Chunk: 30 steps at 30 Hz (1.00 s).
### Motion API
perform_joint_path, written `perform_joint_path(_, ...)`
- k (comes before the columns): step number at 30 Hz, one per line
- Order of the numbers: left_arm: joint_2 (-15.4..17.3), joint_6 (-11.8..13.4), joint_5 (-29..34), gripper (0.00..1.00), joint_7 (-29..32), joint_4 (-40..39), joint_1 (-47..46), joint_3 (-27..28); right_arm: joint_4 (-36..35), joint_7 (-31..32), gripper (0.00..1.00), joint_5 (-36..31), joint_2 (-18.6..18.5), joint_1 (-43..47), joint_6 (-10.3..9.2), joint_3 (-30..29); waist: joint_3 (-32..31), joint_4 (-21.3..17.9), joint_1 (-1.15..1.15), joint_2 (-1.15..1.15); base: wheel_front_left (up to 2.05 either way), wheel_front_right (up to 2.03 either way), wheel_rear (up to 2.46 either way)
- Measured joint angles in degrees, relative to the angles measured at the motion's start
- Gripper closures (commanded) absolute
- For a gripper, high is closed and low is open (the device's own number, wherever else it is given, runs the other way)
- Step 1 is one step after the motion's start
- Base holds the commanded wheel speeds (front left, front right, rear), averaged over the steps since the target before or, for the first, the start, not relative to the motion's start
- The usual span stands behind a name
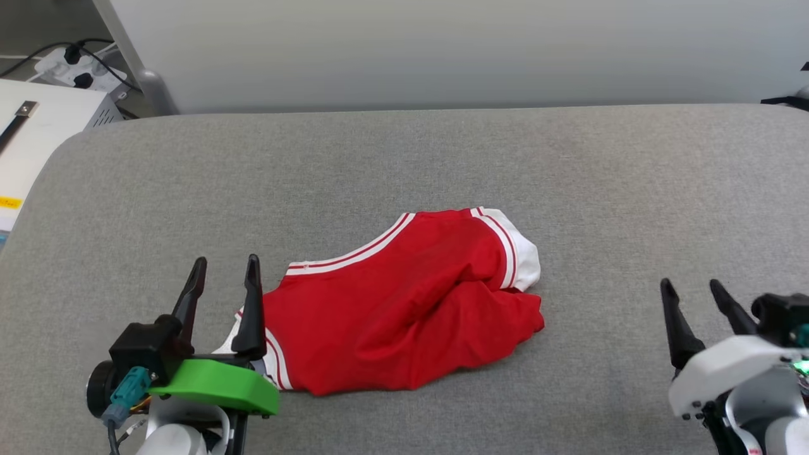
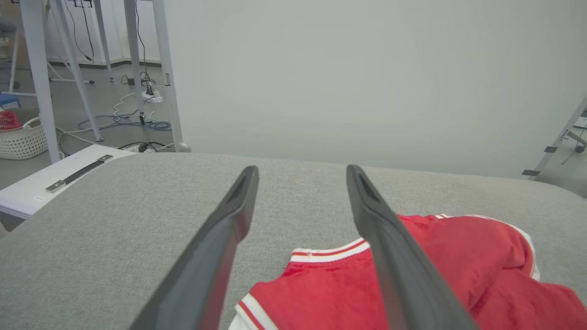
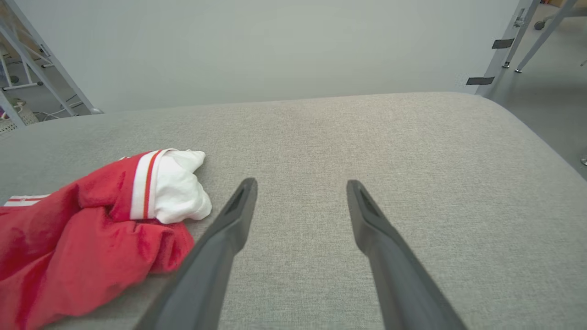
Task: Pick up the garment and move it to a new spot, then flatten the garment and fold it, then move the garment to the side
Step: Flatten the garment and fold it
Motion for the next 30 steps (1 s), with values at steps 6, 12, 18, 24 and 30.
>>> perform_joint_path(6, -1.21, 0.41, 0.37, 0.00, 0.48, -1.44, -0.04, -1.23, 7.80, 11.14, 0.00, 4.14, -3.80, -8.02, -0.01, 5.11, 1.32, 1.38, 0.00, 0.00, 0.00, 0.00, 0.00)
perform_joint_path(12, -2.18, 0.05, 0.37, 0.00, 0.41, -1.29, -0.75, -2.14, 13.93, 18.30, 0.00, 7.60, -6.77, -16.84, -0.01, 12.72, 2.60, 4.09, 0.00, 0.00, 0.00, 0.00, 0.00)
perform_joint_path(18, -3.34, -0.87, 0.37, 0.00, 0.33, -0.29, -2.53, -2.63, 23.04, 21.41, 0.00, 9.11, -8.78, -23.74, -0.01, 17.37, 4.24, 7.08, 0.00, 0.00, 0.00, 0.00, 0.00)
perform_joint_path(24, -4.17, -1.78, 0.36, 0.00, -0.16, 1.57, -3.52, -2.49, 32.81, 22.16, 0.00, 11.15, -10.40, -27.83, -0.01, 22.53, 6.30, 9.57, 0.00, 0.00, 0.00, 0.00, 0.00)
perform_joint_path(30, -4.92, -2.35, 0.35, 0.00, -0.20, 3.10, -4.02, -2.30, 39.96, 23.34, 0.00, 13.43, -10.98, -30.63, -0.01, 24.72, 7.71, 10.96, 0.00, 0.00, 0.00, 0.00, 0.00)
